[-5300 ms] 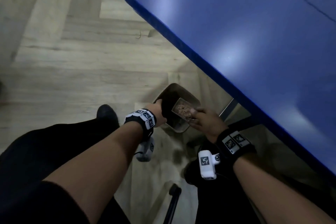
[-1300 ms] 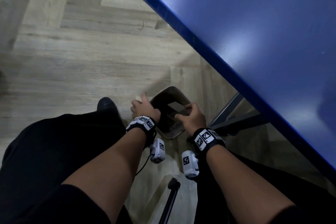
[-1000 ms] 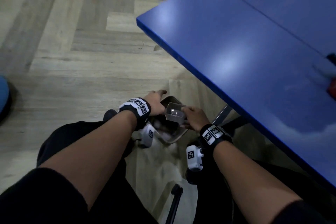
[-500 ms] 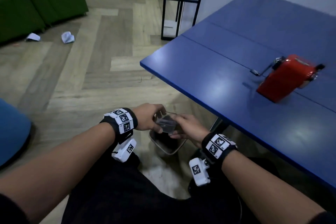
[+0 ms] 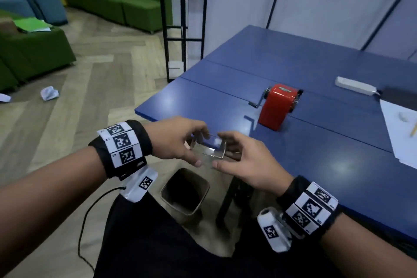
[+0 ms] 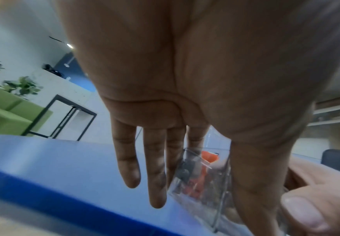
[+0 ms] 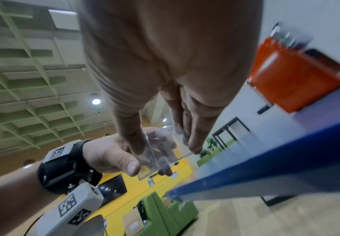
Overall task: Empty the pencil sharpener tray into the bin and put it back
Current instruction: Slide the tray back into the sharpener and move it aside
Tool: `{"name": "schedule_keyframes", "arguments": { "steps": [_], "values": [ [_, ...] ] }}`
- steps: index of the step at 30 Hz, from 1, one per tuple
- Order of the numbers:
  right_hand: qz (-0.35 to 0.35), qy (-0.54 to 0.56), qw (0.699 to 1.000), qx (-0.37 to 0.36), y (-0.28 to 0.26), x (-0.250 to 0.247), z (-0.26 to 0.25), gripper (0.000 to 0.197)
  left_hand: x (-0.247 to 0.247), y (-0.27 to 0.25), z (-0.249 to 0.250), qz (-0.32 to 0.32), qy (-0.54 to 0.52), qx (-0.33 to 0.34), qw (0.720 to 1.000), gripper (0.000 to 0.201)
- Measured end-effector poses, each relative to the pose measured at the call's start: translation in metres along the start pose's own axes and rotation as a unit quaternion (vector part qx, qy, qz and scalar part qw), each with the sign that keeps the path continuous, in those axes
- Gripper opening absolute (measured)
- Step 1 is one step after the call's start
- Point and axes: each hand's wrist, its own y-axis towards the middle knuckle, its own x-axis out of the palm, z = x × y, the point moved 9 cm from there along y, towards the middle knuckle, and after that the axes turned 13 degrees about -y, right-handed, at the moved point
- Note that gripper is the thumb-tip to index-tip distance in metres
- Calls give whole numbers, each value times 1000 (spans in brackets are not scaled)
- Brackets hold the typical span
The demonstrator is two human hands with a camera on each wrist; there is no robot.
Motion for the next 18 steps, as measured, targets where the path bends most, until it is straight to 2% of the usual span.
{"name": "schedule_keyframes", "arguments": {
  "steps": [5, 9, 13, 15, 18],
  "values": [
    [41, -12, 999, 14, -32, -64, 18, 67, 6, 37, 63, -31, 36, 55, 997, 73],
    [82, -38, 995, 40, -56, -108, 47, 67, 7, 73, 109, -47, 72, 77, 993, 91],
    [130, -57, 986, 83, -81, -146, 87, 62, -24, 120, 144, 28, 99, 106, 989, 103],
    [149, -68, 981, 107, -93, -160, 106, 61, -35, 151, 149, 57, 130, 91, 986, 113],
    [164, -80, 973, 143, -105, -173, 129, 63, -32, 197, 149, 45, 187, 67, 979, 128]
  ]
}}
